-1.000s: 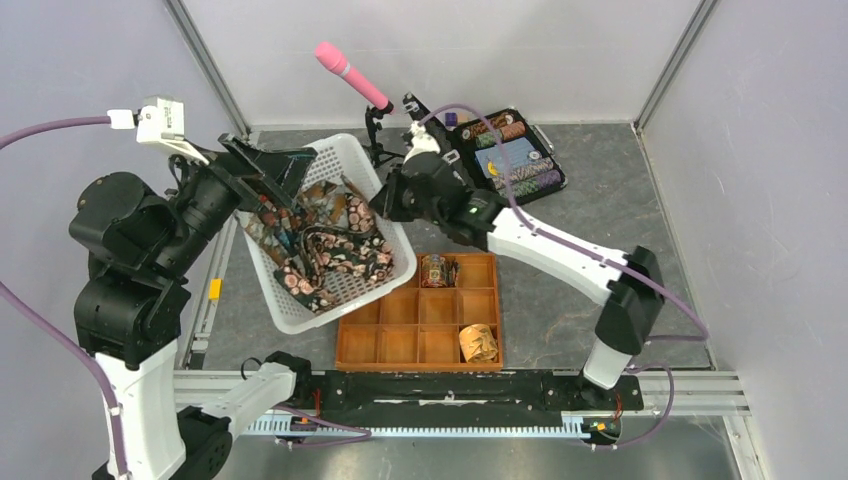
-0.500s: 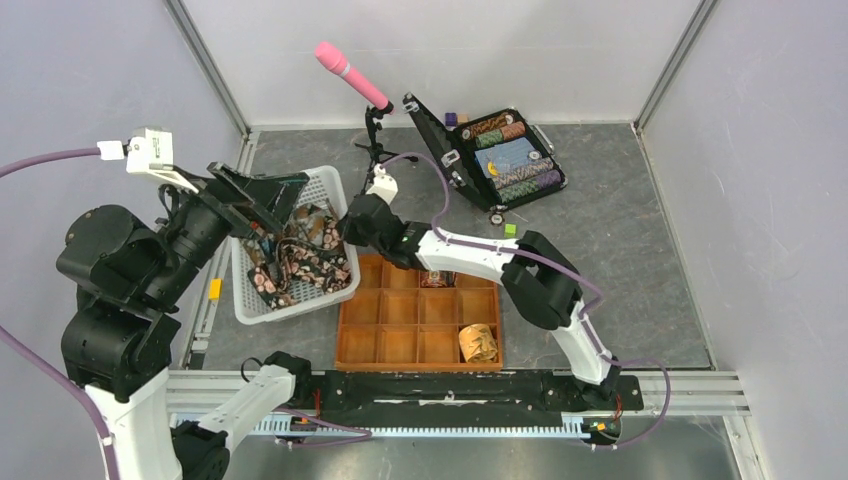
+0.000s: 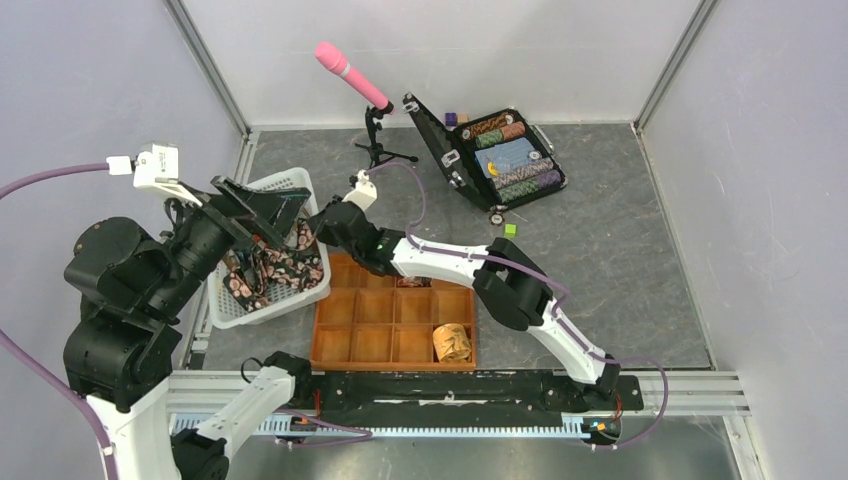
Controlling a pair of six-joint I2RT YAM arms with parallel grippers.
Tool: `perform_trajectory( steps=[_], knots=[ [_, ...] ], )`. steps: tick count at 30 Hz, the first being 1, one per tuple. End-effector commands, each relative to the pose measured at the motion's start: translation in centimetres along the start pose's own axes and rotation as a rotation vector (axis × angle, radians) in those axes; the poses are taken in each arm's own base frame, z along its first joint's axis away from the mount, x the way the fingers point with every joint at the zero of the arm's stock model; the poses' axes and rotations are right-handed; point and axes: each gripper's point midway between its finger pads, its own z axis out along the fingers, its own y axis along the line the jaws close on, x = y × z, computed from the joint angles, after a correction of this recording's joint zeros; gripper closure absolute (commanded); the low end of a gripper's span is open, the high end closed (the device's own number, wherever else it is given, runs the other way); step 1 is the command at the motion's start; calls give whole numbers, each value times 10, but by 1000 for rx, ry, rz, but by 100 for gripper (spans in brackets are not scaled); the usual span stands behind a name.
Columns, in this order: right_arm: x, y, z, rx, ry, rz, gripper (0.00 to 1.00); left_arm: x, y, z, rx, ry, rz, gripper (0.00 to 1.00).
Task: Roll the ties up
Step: Place the bin at the corner of the board.
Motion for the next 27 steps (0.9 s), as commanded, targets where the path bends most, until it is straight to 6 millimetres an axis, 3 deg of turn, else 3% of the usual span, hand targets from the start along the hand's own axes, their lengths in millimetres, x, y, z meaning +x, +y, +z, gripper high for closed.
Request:
perform_trajectory(
  steps=[1, 10, 22, 27],
  knots=[
    [-24, 52, -8, -114, -102, 147, 100, 4, -2, -1, 5, 11, -45, 0],
    [-75, 94, -45, -148, -196, 117, 100, 4, -10, 0, 46, 17, -84, 0],
    [-90, 133, -64, -228, -166, 206, 100, 2, -25, 0, 112, 20, -143, 0],
    [-88, 142, -59, -261, -172, 247, 100, 1, -33, 1, 146, 24, -173, 0]
  ],
)
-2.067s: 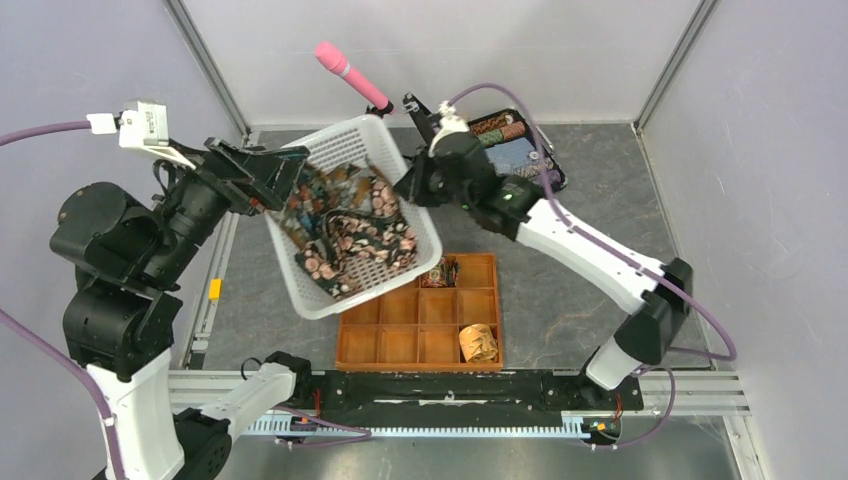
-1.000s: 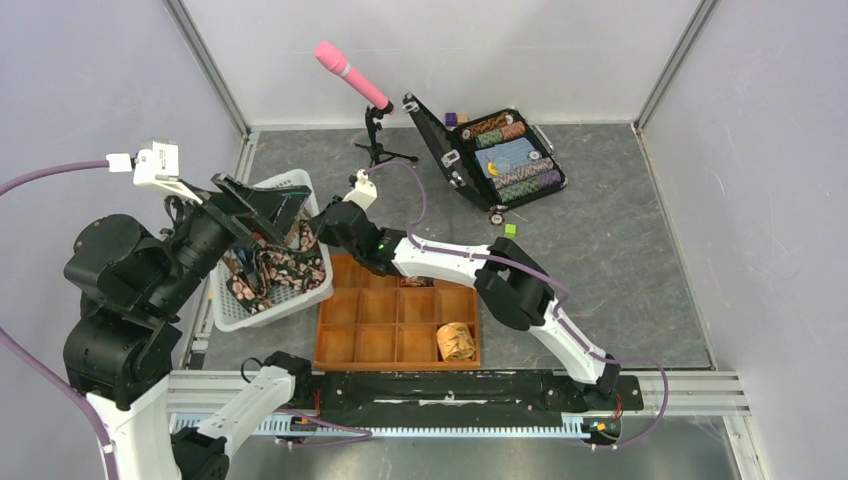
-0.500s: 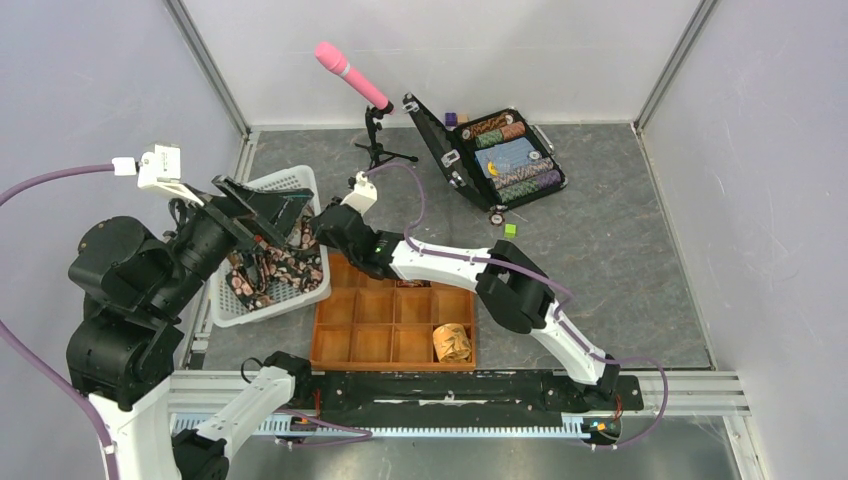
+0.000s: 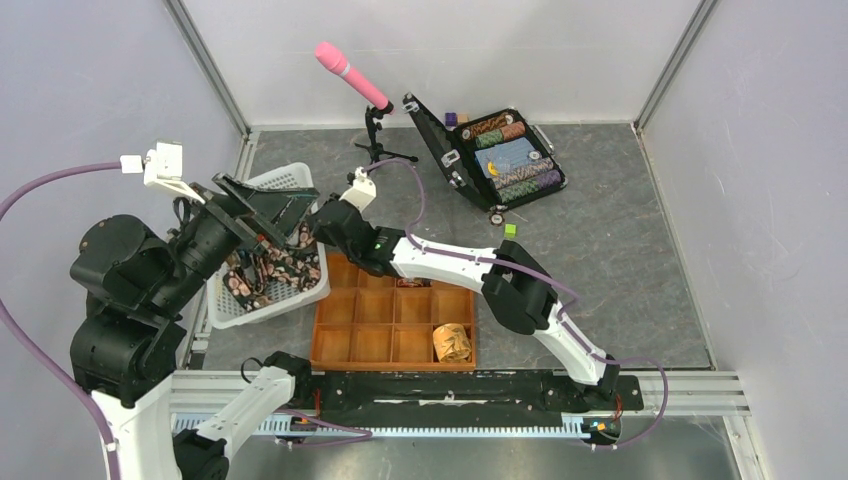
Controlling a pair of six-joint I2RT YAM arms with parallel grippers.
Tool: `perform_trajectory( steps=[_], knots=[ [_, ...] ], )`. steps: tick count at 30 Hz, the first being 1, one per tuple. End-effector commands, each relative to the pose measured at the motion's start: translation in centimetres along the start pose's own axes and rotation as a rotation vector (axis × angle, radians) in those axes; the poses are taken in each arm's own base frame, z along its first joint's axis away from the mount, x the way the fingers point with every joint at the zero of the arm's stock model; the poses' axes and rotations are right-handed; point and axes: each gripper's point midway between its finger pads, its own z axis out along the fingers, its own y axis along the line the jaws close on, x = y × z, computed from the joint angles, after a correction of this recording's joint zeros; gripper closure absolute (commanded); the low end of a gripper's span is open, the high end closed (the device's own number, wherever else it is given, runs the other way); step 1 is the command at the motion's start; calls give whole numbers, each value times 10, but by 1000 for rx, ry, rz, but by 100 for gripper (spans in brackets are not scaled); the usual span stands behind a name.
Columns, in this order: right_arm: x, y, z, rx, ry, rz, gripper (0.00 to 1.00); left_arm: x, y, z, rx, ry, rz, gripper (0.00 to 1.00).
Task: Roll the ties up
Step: Place the bin at the corner of the board.
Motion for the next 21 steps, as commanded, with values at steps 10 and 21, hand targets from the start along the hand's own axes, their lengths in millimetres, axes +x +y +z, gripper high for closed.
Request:
perform_trajectory(
  steps=[10, 21],
  knots=[
    [-32, 112, -9, -340, -109, 431, 100, -2, -18, -3, 83, -10, -70, 0],
    [14, 59, 18, -247, -121, 276, 100, 11, -7, -5, 62, 6, -91, 0]
  ],
)
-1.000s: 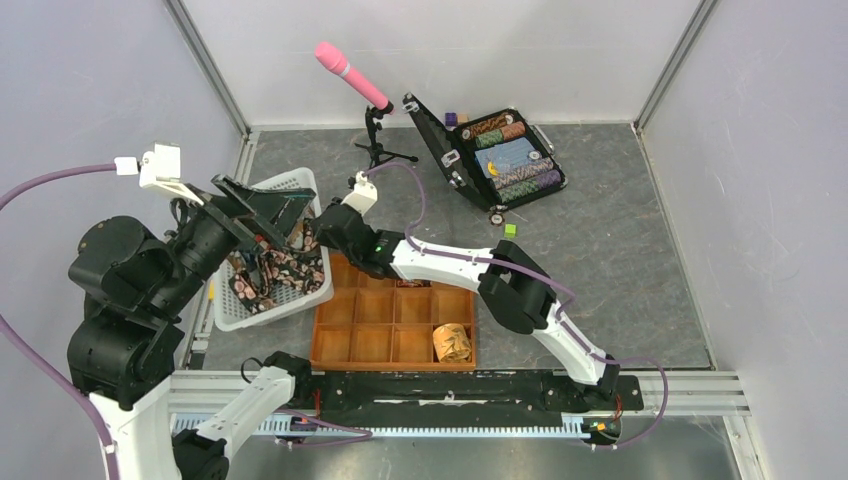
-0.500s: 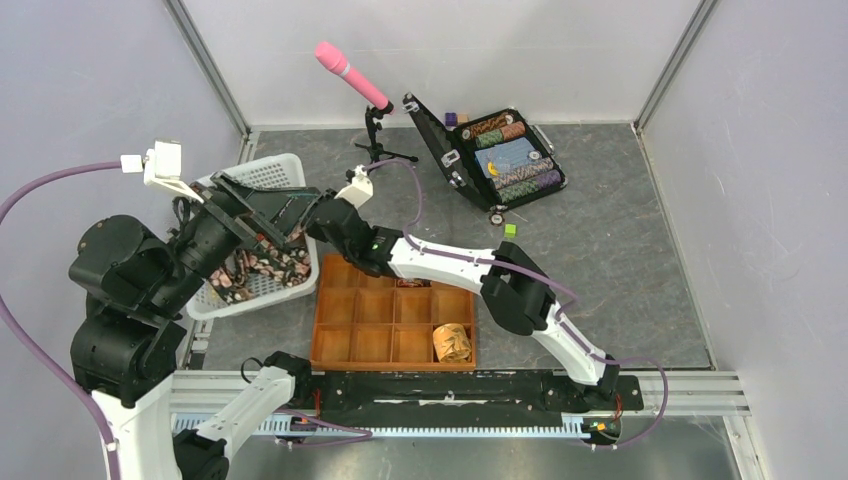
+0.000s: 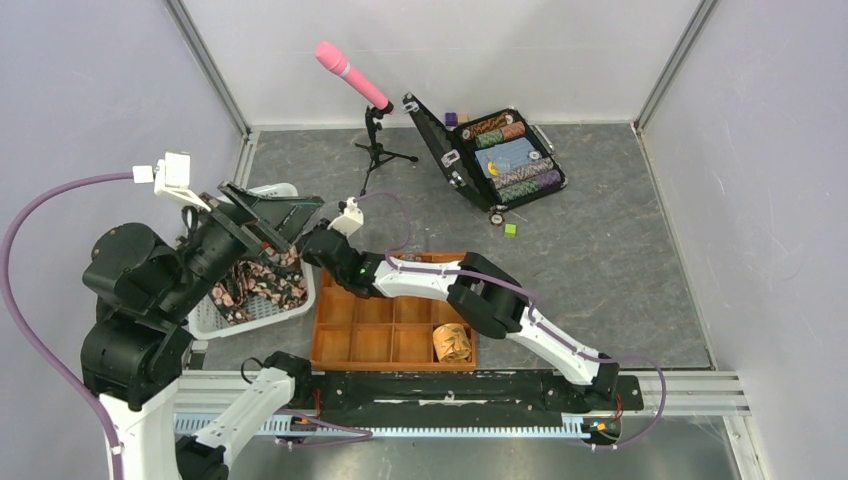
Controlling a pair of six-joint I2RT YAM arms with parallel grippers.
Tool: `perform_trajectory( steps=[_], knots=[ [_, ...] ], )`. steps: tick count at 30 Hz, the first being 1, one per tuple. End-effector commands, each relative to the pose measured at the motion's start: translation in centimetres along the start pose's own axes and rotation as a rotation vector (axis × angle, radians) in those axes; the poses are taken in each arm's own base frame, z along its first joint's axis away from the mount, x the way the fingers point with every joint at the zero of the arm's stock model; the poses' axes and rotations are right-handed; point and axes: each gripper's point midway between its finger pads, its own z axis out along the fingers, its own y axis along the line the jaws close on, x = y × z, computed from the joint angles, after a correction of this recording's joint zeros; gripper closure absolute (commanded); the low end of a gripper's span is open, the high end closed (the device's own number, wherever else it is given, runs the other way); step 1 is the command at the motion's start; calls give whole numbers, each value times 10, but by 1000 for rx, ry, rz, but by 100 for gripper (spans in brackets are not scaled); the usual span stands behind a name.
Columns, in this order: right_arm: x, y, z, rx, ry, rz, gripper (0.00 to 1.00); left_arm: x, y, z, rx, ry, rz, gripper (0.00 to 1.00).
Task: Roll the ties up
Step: Place the bin at the corner of the board.
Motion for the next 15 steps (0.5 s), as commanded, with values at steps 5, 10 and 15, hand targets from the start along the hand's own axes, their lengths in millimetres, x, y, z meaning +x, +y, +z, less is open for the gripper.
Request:
perform_trajectory(
  steps=[5, 10, 15],
  knots=[
    [-51, 76, -25, -191, -132, 9, 54, 2, -2, -2, 19, -7, -19, 0],
    [-80, 90, -48, -208, -147, -140, 28, 6, 6, 2, -15, 17, 6, 0],
    [-108, 85, -82, -210, -118, -273, 22, 9, 18, 8, -59, 28, 37, 0]
  ],
)
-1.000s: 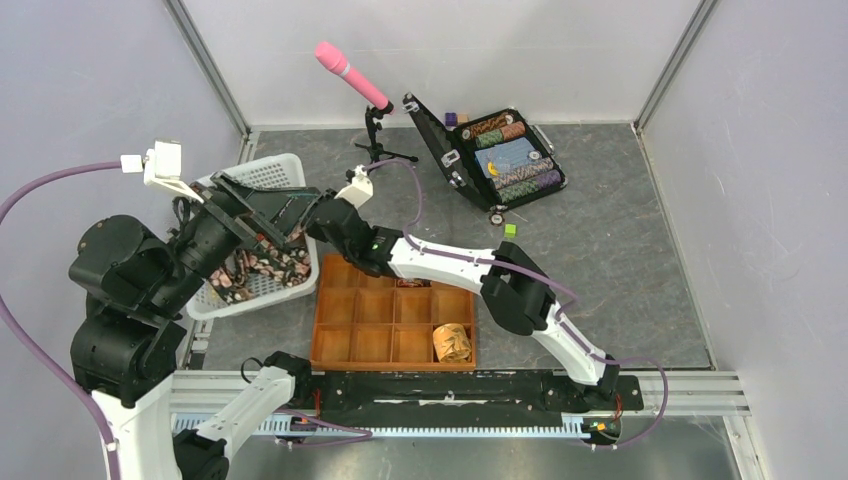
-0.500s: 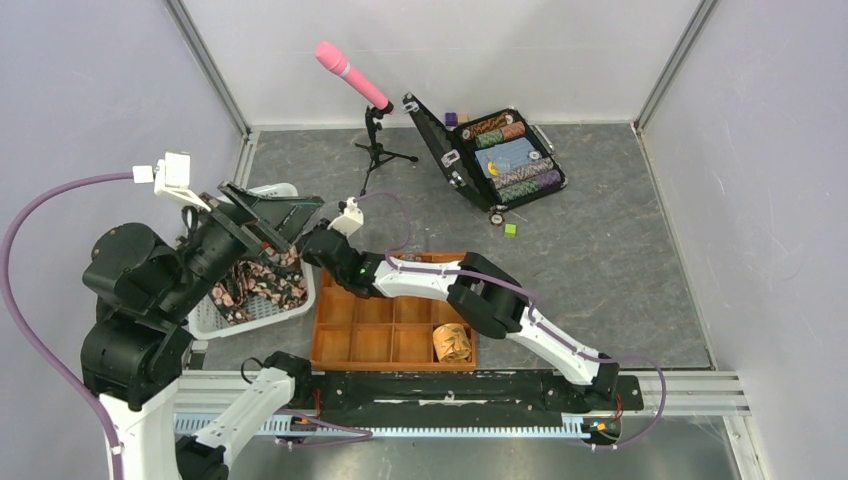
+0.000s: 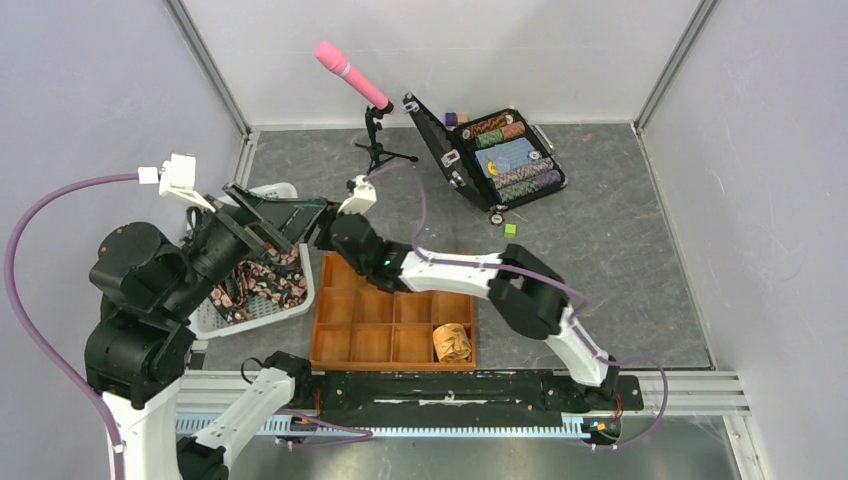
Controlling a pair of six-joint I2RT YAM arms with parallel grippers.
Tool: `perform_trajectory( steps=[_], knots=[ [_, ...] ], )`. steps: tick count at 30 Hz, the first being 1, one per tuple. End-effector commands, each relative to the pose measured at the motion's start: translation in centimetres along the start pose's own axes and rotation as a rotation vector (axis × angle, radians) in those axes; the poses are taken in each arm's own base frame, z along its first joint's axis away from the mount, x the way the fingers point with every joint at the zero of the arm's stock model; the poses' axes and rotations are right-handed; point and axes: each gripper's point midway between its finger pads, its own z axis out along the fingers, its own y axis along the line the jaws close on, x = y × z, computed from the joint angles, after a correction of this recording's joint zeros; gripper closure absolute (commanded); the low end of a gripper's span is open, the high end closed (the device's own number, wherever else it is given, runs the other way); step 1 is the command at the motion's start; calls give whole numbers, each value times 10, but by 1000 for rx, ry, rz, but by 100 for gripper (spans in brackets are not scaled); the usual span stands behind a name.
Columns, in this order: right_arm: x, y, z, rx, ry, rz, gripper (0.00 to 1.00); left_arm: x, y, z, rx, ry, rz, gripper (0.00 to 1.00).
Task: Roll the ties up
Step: Place the bin at the corner of the board, then move the storage box to the corner of the board.
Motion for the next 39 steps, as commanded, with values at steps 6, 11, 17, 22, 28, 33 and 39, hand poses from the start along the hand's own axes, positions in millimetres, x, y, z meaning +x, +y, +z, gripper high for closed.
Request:
perform_trajectory(
  steps=[6, 11, 17, 22, 28, 33, 39],
  knots=[
    [-77, 23, -80, -68, 41, -268, 22, 10, 42, 13, -161, 33, 88, 0],
    [-62, -20, -124, -1, 188, -349, 22, 29, 70, 22, -241, 79, 78, 0],
    [-21, -93, -177, 105, 385, -372, 23, 52, 89, 35, -256, 127, 45, 0],
    [-2, -149, -213, 214, 459, -377, 28, 56, 94, 39, -265, 139, 45, 0],
    [0, -189, -236, 331, 481, -420, 34, 66, 100, 44, -263, 157, 24, 0],
    [-12, -209, -249, 415, 456, -461, 36, 72, 103, 46, -260, 162, 6, 0],
    [-17, -228, -265, 484, 475, -516, 38, 75, 106, 48, -263, 169, 6, 0]
  ],
)
